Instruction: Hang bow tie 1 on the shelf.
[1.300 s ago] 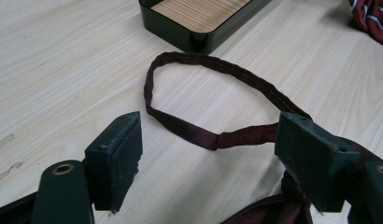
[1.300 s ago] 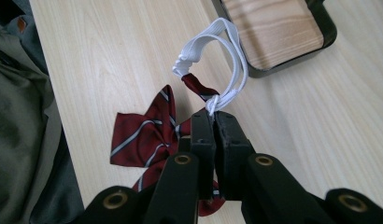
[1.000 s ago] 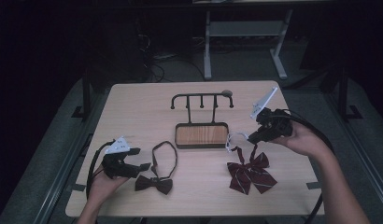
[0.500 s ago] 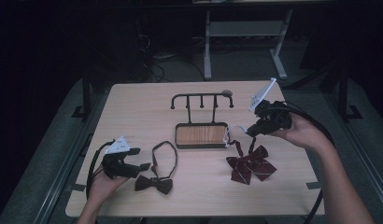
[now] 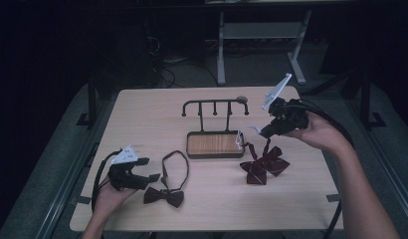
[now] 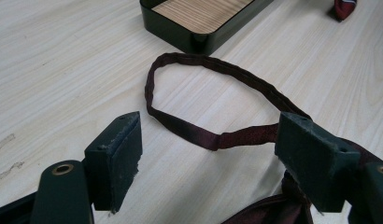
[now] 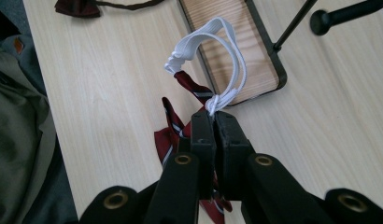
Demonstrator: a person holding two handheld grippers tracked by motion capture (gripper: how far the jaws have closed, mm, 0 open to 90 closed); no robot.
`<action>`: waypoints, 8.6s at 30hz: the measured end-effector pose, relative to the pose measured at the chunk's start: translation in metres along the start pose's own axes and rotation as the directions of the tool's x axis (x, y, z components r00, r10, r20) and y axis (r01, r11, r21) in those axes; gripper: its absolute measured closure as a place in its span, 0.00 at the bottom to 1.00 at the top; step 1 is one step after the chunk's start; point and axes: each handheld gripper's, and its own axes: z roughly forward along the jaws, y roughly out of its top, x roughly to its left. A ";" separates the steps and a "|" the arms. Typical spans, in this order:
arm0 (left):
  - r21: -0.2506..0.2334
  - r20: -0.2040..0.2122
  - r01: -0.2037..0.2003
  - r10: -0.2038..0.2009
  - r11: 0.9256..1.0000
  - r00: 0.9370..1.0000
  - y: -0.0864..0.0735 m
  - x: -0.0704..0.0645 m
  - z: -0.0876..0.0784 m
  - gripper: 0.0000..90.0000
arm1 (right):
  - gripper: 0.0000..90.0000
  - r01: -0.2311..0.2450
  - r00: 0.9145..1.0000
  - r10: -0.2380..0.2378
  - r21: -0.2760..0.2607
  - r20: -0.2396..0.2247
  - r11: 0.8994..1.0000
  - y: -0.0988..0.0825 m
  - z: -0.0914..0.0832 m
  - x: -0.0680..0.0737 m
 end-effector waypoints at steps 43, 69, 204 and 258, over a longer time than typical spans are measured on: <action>-0.003 0.009 0.009 -0.009 1.000 1.000 -0.001 0.002 0.000 0.25 | 0.96 -0.083 0.996 0.083 -0.017 0.025 0.996 0.027 -0.006 -0.049; 0.007 0.012 0.001 -0.001 1.000 1.000 -0.001 0.001 0.000 0.25 | 0.96 -0.140 0.990 0.141 -0.024 0.019 0.990 0.020 0.013 -0.068; 0.118 0.012 -0.033 0.032 0.992 0.999 0.016 0.005 0.018 0.35 | 0.52 -0.201 0.974 0.182 -0.150 -0.134 0.968 -0.133 0.113 0.037; 0.337 -0.016 -0.014 0.021 0.941 1.000 0.039 0.025 0.063 0.99 | 0.52 -0.200 0.975 0.175 -0.200 -0.135 0.959 -0.142 0.106 0.043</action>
